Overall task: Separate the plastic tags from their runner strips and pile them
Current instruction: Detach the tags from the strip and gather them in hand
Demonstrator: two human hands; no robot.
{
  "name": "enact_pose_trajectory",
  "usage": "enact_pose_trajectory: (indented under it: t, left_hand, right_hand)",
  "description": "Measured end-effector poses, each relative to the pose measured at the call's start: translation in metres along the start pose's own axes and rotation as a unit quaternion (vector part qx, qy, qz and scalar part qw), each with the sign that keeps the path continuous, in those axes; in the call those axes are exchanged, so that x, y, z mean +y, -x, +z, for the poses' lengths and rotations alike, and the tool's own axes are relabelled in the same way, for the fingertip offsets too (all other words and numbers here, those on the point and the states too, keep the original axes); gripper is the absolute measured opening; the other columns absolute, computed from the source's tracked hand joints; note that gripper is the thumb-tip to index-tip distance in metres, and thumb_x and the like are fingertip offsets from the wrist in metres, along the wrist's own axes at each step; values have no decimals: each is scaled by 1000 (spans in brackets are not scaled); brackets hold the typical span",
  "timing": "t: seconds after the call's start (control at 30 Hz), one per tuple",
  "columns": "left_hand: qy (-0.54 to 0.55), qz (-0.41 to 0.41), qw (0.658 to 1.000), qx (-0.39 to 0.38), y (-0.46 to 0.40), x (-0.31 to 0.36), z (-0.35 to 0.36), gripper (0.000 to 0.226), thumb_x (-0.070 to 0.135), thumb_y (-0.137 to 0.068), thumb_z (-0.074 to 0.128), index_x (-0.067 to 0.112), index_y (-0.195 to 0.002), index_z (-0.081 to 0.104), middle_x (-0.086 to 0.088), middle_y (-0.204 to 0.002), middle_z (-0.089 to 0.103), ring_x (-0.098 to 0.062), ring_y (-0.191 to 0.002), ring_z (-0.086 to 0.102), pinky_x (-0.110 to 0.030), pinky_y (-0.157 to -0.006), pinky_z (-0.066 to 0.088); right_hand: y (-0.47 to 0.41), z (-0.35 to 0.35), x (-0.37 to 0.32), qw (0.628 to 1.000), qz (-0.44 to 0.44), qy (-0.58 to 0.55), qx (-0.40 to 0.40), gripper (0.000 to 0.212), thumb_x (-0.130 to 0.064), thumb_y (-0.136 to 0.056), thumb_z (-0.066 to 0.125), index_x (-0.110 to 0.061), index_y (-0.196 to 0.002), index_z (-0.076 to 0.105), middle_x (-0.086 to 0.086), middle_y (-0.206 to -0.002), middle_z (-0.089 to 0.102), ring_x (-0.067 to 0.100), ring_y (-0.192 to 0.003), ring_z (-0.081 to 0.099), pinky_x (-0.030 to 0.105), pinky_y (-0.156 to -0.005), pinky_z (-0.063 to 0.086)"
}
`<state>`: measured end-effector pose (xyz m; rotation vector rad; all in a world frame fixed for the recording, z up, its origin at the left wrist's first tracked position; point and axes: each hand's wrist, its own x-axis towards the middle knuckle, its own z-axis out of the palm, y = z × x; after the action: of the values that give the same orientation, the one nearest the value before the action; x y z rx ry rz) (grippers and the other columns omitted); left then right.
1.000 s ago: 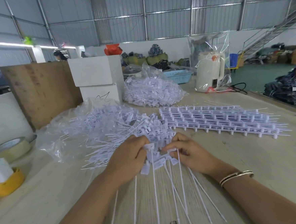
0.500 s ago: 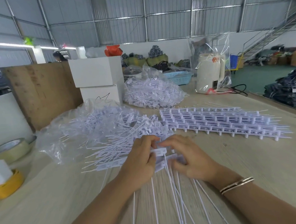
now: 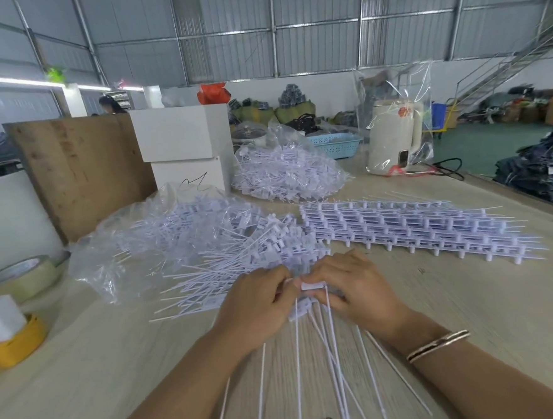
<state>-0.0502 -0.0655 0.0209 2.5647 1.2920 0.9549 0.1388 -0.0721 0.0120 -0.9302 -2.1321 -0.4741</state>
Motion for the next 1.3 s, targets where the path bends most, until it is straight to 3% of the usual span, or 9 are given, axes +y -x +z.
enact_pose_trajectory:
  t: [0.33,0.47,0.7,0.83,0.97,1.07,1.13,1.2,1.3]
  left_hand:
    - [-7,41,999,-16,-3,-2,-3,29,39,-97,41,14,-85,50,-1,-76,50,-20,-76,46,-33,-70,37]
    - [-21,78,997,-17,-3,0,-6,23,37,-96,45,19,-83,44,13,-72,39,-12,-71,38,-17,-64,26]
    - [10,78,997,-11,-4,4,-10,22,42,-89,42,38,-69,33,10,-64,38,-6,-64,39,-22,-57,27]
    - [57,66,996,-18,-6,5,-11,27,38,-86,45,39,-63,32,8,-59,37,-9,-58,38,-34,-56,32]
    - [103,57,992,-41,-5,3,-11,23,35,-82,47,28,-61,39,7,-57,38,-11,-55,37,-36,-57,33]
    - [205,58,977,-29,1,2,-17,23,33,-75,43,29,-54,35,9,-52,32,-7,-51,30,-30,-54,24]
    - [261,44,964,-2,1,-3,-25,24,30,-75,43,28,-53,34,10,-52,31,-6,-52,29,-26,-54,22]
    - [273,20,962,10,0,-8,-31,23,25,-78,44,27,-57,36,9,-56,33,-11,-55,33,-29,-57,27]
    - [143,5,990,-12,0,-8,-26,19,20,-79,38,33,-66,40,8,-64,40,-18,-63,42,-34,-62,33]
  right_hand:
    - [2,-4,-2,975,120,-181,-47,35,-43,-92,49,-15,-92,71,-10,-78,71,6,-66,62,11,-81,34]
    - [2,-4,1,934,175,-310,-35,25,-30,-90,53,-13,-85,70,-4,-71,70,4,-67,66,16,-68,50]
    - [2,-1,3,910,213,-356,0,19,-19,-90,55,-30,-80,66,-5,-64,67,20,-60,60,36,-60,50]
    - [1,-4,0,874,230,-429,-9,21,-17,-91,54,-26,-77,68,2,-61,65,11,-59,58,21,-60,47]
    - [-1,-6,-6,860,216,-459,-58,32,-17,-92,51,-31,-68,67,2,-60,64,10,-57,56,21,-59,47]
    - [1,-13,3,825,292,-484,11,34,-20,-94,49,-27,-64,65,1,-58,60,11,-54,52,18,-58,44]
    - [6,-17,16,839,313,-440,62,30,-18,-94,50,-23,-68,64,-5,-58,58,8,-54,49,13,-58,41]
    - [6,-16,19,896,277,-346,24,24,-12,-92,54,-28,-79,67,-14,-65,62,4,-60,53,10,-60,40]
    - [4,-5,17,925,240,-293,-35,18,-16,-86,61,-30,-96,67,4,-86,66,18,-77,57,22,-69,43]
